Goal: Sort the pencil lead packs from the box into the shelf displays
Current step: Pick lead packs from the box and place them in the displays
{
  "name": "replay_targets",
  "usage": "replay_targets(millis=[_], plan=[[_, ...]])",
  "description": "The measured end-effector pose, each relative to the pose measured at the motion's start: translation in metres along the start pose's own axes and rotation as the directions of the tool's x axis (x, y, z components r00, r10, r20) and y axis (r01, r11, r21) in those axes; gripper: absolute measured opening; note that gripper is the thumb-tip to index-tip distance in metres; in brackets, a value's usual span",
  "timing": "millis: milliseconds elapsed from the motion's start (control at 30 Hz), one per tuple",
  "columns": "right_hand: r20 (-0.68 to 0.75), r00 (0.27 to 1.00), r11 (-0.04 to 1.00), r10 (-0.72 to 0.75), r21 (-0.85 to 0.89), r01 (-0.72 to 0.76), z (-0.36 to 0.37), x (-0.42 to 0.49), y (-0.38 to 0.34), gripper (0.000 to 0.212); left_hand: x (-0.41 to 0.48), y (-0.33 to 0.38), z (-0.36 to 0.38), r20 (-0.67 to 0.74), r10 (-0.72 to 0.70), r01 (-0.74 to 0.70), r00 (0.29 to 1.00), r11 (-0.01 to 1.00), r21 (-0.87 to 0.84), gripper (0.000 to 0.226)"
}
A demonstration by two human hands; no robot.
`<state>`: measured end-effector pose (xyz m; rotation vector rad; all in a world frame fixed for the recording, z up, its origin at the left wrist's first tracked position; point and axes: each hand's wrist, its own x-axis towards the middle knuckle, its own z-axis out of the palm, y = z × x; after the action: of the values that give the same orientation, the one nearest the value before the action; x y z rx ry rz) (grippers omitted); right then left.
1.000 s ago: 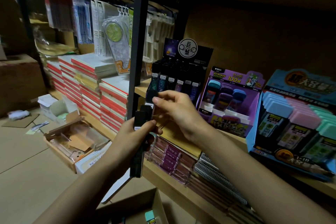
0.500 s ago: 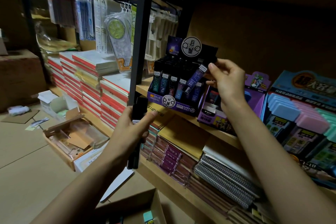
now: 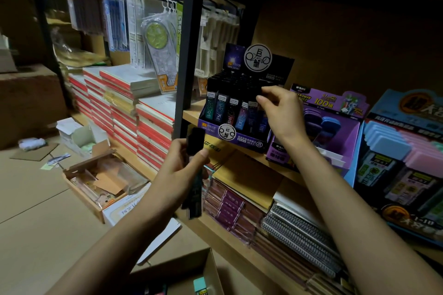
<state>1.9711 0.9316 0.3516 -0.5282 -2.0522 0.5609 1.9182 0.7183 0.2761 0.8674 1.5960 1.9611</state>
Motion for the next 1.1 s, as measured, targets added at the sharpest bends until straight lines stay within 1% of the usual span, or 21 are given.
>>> replay_targets(millis=[133, 200, 267, 333, 400, 467, 533, 600, 667, 733, 800, 833, 900, 967, 1000, 1033, 1100], plan=[[-0.012, 0.994, 0.994, 0.107, -0.005, -0.107, 0.007, 0.0, 0.006, 0.026, 0.001, 0.001, -0.002, 0.05, 0.069, -0.07, 0.996, 0.997, 0.027, 0.039], [-0.01, 0.985, 0.985, 0.17, -0.008, -0.171, 0.009, 0.0, 0.01, 0.026, 0.001, -0.001, -0.001, 0.053, 0.088, -0.089, 0.995, 0.996, 0.016, 0.036], [-0.011, 0.979, 0.979, 0.204, -0.008, -0.204, 0.011, 0.001, 0.012, 0.025, 0.002, -0.003, 0.0, 0.044, 0.086, -0.087, 0.995, 0.996, 0.005, 0.037], [-0.017, 0.976, 0.976, 0.218, -0.009, -0.218, 0.011, 0.003, 0.011, 0.025, 0.003, -0.003, 0.001, 0.04, 0.078, -0.079, 0.996, 0.997, 0.017, 0.039], [-0.01, 0.975, 0.974, 0.222, -0.045, -0.222, 0.01, 0.004, 0.011, 0.025, 0.004, -0.003, 0.002, 0.036, 0.076, -0.078, 0.996, 0.997, 0.03, 0.039], [0.032, 0.975, 0.969, 0.221, -0.12, -0.216, 0.006, 0.003, 0.011, 0.023, 0.005, -0.004, 0.002, 0.027, 0.06, -0.06, 0.998, 0.998, 0.013, 0.037], [0.085, 0.97, 0.955, 0.227, -0.215, -0.205, -0.003, 0.001, 0.005, 0.027, 0.005, -0.005, 0.003, 0.02, 0.024, -0.023, 1.0, 1.0, -0.006, 0.038], [0.085, 0.978, 0.95, 0.191, -0.268, -0.162, -0.014, 0.001, -0.006, 0.028, 0.006, -0.005, 0.005, 0.017, -0.024, 0.025, 1.0, 0.997, -0.067, 0.043], [0.109, 0.987, 0.975, 0.119, -0.201, -0.095, -0.024, 0.0, -0.023, 0.023, 0.006, -0.004, 0.006, 0.022, -0.051, 0.053, 0.998, 0.993, -0.106, 0.048], [0.228, 0.97, 0.997, 0.081, -0.018, -0.079, -0.031, -0.009, -0.045, 0.017, 0.005, -0.005, 0.007, 0.032, -0.03, 0.033, 0.999, 0.996, -0.084, 0.049], [0.404, 0.911, 0.967, 0.077, 0.192, -0.167, -0.027, -0.027, -0.061, 0.012, 0.003, -0.004, 0.008, 0.061, 0.006, -0.003, 0.998, 0.998, -0.061, 0.047], [0.468, 0.88, 0.94, 0.078, 0.26, -0.222, -0.022, -0.038, -0.065, 0.01, 0.002, -0.004, 0.009, 0.083, 0.023, -0.018, 0.996, 0.998, -0.061, 0.045], [0.537, 0.837, 0.891, 0.105, 0.323, -0.319, -0.011, -0.058, -0.067, 0.009, -0.001, -0.001, 0.012, 0.123, 0.05, -0.038, 0.991, 0.995, -0.095, 0.038], [0.574, 0.806, 0.823, 0.147, 0.38, -0.421, -0.005, -0.072, -0.064, 0.013, -0.003, 0.0, 0.014, 0.135, 0.052, -0.034, 0.989, 0.99, -0.134, 0.035], [0.58, 0.799, 0.799, 0.161, 0.399, -0.451, -0.004, -0.076, -0.062, 0.014, -0.004, 0.0, 0.014, 0.13, 0.047, -0.028, 0.99, 0.99, -0.141, 0.035], [0.575, 0.801, 0.799, 0.168, 0.397, -0.452, -0.003, -0.078, -0.059, 0.014, -0.005, -0.002, 0.014, 0.122, 0.039, -0.022, 0.992, 0.99, -0.137, 0.035], [0.56, 0.812, 0.832, 0.163, 0.365, -0.419, -0.004, -0.08, -0.055, 0.013, -0.007, -0.003, 0.014, 0.107, 0.02, -0.007, 0.994, 0.993, -0.115, 0.035]])
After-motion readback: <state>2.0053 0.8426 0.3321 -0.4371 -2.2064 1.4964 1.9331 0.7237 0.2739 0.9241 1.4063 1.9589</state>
